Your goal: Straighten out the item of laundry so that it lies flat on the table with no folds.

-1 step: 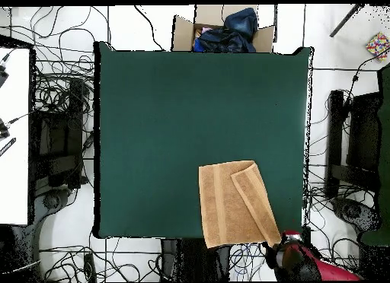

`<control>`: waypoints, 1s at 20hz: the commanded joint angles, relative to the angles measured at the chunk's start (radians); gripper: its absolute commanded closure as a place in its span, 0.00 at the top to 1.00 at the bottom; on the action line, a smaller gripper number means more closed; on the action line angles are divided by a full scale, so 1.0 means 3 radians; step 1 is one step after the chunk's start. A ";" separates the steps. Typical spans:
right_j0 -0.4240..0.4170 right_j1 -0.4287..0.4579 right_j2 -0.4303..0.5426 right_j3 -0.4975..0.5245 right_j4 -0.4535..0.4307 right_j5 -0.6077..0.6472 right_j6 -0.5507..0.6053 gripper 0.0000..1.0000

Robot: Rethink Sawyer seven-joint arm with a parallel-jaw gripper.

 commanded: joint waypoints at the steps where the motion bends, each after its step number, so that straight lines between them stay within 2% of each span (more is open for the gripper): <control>1: 0.0555 0.0216 0.0035 -0.0256 0.0002 -0.0325 0.0040 1.00; 4: 0.0584 0.0184 0.0104 -0.0283 0.0100 -0.0053 0.0050 1.00; 5: 0.0409 0.0142 0.0339 -0.0231 0.0198 0.0204 -0.0029 1.00; 6: 0.0350 0.0136 0.0437 -0.0226 0.0263 0.0289 -0.0049 1.00; 8: 0.0325 0.0149 0.0495 -0.0241 0.0329 0.0320 -0.0040 1.00; 20: 0.0693 0.0355 0.0238 -0.0447 0.0599 0.0141 0.0159 1.00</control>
